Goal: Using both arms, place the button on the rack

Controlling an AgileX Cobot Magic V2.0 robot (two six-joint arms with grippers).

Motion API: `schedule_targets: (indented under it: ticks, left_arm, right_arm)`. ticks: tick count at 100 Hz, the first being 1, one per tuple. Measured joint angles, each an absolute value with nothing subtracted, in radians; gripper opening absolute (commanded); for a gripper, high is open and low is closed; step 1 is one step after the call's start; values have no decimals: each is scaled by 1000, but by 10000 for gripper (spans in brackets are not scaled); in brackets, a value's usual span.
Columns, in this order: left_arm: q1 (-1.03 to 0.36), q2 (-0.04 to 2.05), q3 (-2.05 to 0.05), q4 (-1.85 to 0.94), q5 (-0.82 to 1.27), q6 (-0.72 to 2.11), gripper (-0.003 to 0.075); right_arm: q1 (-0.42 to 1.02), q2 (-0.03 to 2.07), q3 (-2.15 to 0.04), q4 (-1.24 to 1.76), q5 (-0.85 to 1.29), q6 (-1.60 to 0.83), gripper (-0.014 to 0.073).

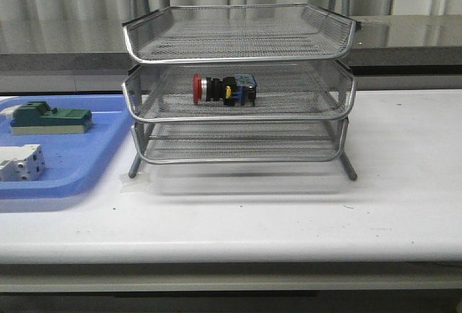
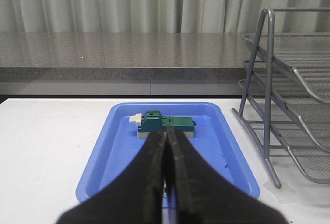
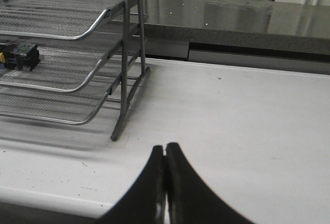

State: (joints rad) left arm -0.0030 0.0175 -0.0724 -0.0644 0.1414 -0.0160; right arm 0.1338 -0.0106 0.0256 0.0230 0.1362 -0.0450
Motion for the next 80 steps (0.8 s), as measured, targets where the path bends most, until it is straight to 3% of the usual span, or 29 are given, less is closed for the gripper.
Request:
schedule_targets:
  ticks: [80]
  left_arm:
    - [-44,-4,3,5,92,-88,-20]
  right_arm:
    - [134,-11,26,23,134,-45,-57]
